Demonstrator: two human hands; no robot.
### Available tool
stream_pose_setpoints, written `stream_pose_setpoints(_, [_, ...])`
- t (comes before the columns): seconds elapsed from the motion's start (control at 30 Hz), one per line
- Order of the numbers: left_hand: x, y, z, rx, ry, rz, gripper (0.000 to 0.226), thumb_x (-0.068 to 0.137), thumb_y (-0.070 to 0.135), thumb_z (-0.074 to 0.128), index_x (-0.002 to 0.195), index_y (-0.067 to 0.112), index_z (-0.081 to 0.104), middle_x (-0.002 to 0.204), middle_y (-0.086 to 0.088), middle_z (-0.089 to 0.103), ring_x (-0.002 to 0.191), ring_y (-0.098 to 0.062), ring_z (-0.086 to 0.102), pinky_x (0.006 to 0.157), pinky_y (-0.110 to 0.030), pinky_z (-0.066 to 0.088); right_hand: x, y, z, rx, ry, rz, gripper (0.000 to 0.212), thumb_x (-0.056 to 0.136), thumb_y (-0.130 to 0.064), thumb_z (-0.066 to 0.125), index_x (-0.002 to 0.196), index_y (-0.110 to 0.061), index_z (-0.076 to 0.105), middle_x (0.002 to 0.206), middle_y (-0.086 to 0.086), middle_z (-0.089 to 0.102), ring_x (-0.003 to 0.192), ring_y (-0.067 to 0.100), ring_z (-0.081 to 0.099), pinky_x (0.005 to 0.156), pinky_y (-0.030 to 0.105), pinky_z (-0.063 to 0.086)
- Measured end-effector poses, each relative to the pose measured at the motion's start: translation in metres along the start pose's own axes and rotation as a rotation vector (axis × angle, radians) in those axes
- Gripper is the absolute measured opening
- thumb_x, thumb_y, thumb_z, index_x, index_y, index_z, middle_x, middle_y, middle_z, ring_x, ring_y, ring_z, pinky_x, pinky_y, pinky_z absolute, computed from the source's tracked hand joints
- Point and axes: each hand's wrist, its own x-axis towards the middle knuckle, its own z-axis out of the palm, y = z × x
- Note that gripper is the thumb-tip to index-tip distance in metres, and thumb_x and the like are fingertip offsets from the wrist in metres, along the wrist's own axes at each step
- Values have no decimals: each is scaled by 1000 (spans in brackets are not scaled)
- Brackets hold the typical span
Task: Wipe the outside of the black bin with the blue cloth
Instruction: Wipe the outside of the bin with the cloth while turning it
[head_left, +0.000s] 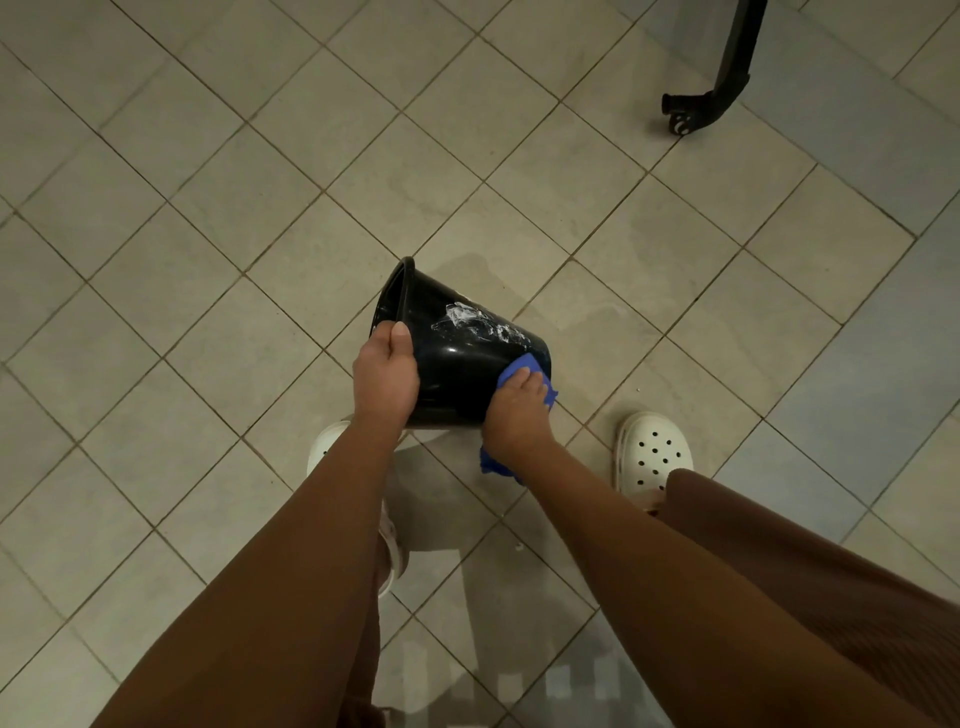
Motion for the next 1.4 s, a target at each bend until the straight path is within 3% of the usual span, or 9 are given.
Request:
stream_pose_setpoints(0.17, [1, -1, -1, -29, 13, -19, 35, 105, 29, 34, 100, 5, 59, 91, -10, 58, 87, -23, 55, 83, -39, 47, 15, 18, -11, -72, 65, -149, 107, 76, -4, 72, 148, -3, -7, 156, 18, -5, 144, 34, -3, 118, 44, 11])
stream_pose_setpoints(0.3, [-1, -1, 0, -6, 9, -3, 36, 106, 28, 34, 102, 2, 59, 90, -13, 57, 83, -21, 53, 76, -34, 45, 18, 21, -18, 51, 52, -75, 93, 80, -3, 65, 148, -3, 1, 154, 16, 7, 143, 32, 11, 116, 42, 21])
stream_pose_setpoints(0.4, [1, 0, 0, -6, 0, -17, 35, 106, 29, 33, 100, 6, 58, 89, -10, 57, 82, -20, 54, 76, -34, 45, 9, 7, -12, 16, 27, -12, 97, 80, -7, 68, 146, 4, -1, 153, 23, 6, 142, 36, 11, 115, 44, 22])
stream_pose_setpoints(0.57, [2, -3, -1, -26, -2, -30, 34, 106, 29, 33, 101, 6, 58, 92, -12, 58, 86, -23, 56, 80, -38, 47, 9, 2, -8, -88, 75, -122, 105, 76, -8, 73, 147, 0, -4, 154, 22, 2, 143, 36, 4, 117, 45, 15])
stream_pose_setpoints(0.83, [-6, 2, 1, 50, -58, 67, 34, 106, 28, 34, 96, 4, 56, 85, -9, 55, 79, -19, 51, 76, -34, 44, 17, 27, -22, 135, 42, -44, 81, 83, -7, 60, 145, 3, 9, 149, 20, 19, 136, 32, 26, 113, 39, 26])
stream_pose_setpoints(1.0, [-1, 1, 1, 17, -28, -3, 35, 105, 30, 33, 103, 7, 59, 100, -18, 62, 92, -28, 60, 85, -43, 50, 1, 3, -4, -9, 28, -60, 98, 83, -10, 67, 145, 6, -7, 153, 27, -3, 143, 39, 2, 117, 44, 15])
stream_pose_setpoints(1.1, [-2, 4, 0, -7, -17, -14, 35, 106, 29, 34, 100, 3, 58, 97, -21, 61, 86, -26, 56, 85, -46, 50, 11, 10, -6, -40, 81, -123, 107, 75, -7, 73, 147, 2, -6, 154, 22, -1, 143, 36, 2, 117, 43, 17])
stream_pose_setpoints(1.27, [-5, 1, -1, -17, -23, -15, 33, 106, 29, 34, 101, 7, 59, 96, -17, 60, 87, -24, 56, 85, -42, 49, 17, 29, -18, 58, 46, -59, 91, 83, -7, 62, 147, 2, -3, 152, 20, 6, 140, 34, 16, 115, 40, 23])
stream_pose_setpoints(1.4, [-1, 2, -2, -21, -46, -22, 36, 105, 32, 33, 119, 10, 58, 112, -17, 62, 103, -28, 59, 95, -48, 49, 5, 16, 1, -47, 50, -11, 91, 87, -11, 59, 144, 10, -8, 152, 30, -1, 142, 41, 7, 117, 43, 14])
